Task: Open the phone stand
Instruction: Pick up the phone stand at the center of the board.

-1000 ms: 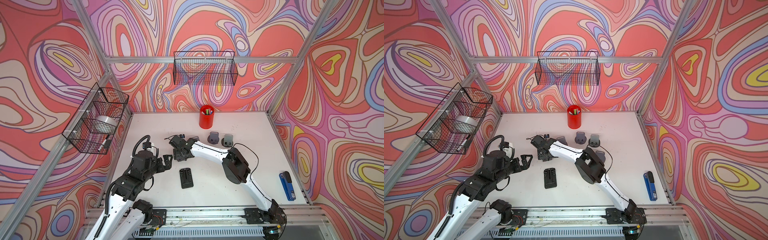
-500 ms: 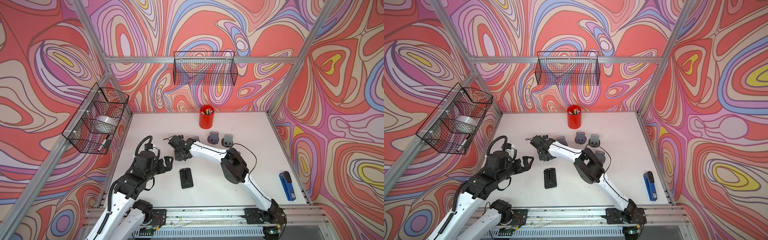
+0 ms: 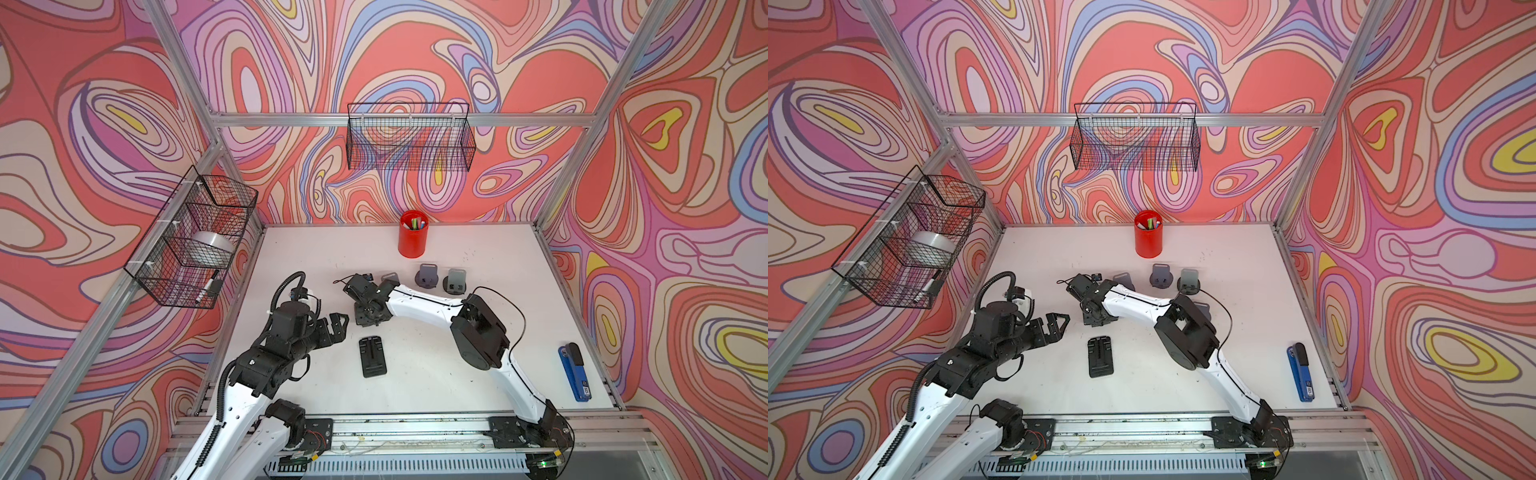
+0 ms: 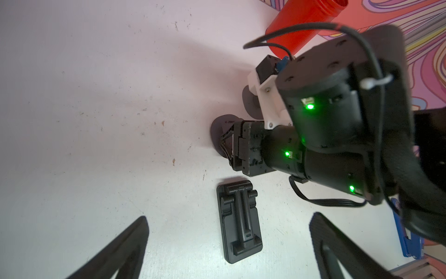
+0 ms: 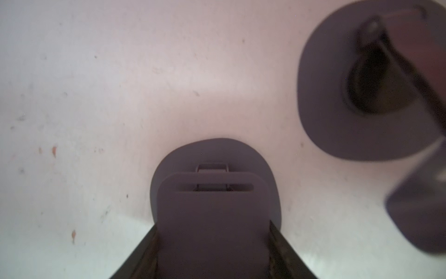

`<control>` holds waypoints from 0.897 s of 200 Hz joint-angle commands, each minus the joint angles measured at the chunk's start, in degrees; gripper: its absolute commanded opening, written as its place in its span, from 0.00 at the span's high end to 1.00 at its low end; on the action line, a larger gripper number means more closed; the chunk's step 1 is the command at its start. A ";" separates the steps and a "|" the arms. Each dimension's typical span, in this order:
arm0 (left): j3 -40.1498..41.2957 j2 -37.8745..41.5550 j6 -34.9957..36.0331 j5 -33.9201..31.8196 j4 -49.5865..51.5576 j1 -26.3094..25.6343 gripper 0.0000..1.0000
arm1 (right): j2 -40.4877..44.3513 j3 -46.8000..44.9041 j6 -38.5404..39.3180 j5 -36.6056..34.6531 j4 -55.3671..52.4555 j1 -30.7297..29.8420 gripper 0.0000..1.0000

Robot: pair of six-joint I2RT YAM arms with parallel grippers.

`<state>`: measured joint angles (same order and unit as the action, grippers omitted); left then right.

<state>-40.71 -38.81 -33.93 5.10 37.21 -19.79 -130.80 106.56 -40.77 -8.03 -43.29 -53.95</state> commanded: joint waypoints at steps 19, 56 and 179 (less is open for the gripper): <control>2.16 -0.58 -3.30 8.40 -6.96 1.37 0.05 | 13.89 -7.73 -1.27 1.93 5.54 0.21 0.90; 5.06 -0.61 -7.86 15.81 -15.74 1.77 0.12 | 20.85 -12.60 -0.90 2.19 6.11 0.18 0.91; 15.23 -11.00 -16.64 21.90 -44.53 -4.46 0.37 | 35.17 -19.62 -0.01 7.37 6.75 4.68 0.93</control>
<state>-24.77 -47.97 -50.28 28.56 -0.01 -21.08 -96.38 87.02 -41.43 -2.31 -37.21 -49.74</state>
